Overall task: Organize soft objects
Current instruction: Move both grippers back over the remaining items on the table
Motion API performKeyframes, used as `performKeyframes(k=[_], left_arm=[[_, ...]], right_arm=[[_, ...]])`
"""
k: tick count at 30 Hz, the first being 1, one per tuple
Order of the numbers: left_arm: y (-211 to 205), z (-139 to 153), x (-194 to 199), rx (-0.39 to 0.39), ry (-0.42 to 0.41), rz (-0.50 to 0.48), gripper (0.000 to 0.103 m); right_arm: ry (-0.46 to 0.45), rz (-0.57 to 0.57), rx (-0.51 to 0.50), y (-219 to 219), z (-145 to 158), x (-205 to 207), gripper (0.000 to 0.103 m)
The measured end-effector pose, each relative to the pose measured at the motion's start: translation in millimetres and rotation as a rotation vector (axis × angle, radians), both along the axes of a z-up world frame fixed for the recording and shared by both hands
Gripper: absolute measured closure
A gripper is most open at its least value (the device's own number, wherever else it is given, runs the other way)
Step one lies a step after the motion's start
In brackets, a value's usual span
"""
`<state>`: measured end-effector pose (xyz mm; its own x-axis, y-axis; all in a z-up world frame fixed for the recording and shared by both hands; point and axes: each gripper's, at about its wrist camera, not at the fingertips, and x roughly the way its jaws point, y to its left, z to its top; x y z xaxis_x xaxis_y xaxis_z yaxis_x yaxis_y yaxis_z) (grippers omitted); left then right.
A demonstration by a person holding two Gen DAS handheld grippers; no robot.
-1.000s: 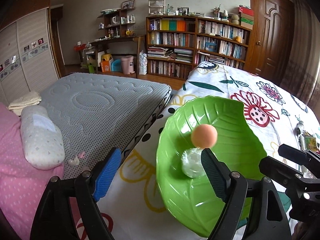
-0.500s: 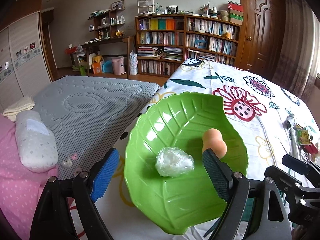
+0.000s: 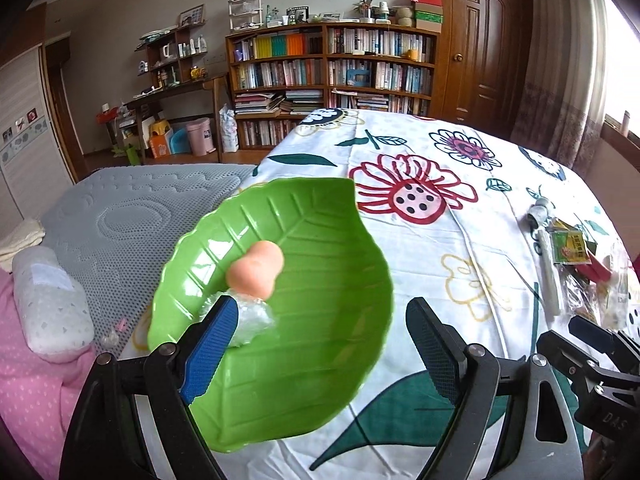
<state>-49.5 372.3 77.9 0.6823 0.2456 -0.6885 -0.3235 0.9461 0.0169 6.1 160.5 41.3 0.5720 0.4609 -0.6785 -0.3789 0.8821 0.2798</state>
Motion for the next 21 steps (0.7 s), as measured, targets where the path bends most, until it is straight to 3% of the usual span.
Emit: performKeyframes(k=[14,21], left_arm=[[-69,-7,36,-0.031,0.058,-0.153,0.016],[-98,-16,54,-0.035,0.099,-0.209,0.016]], right_arm=[[0.003,-0.28,0.0,-120,0,13,0.011],[0.017,-0.361,0.009,-160,-3,24,0.008]])
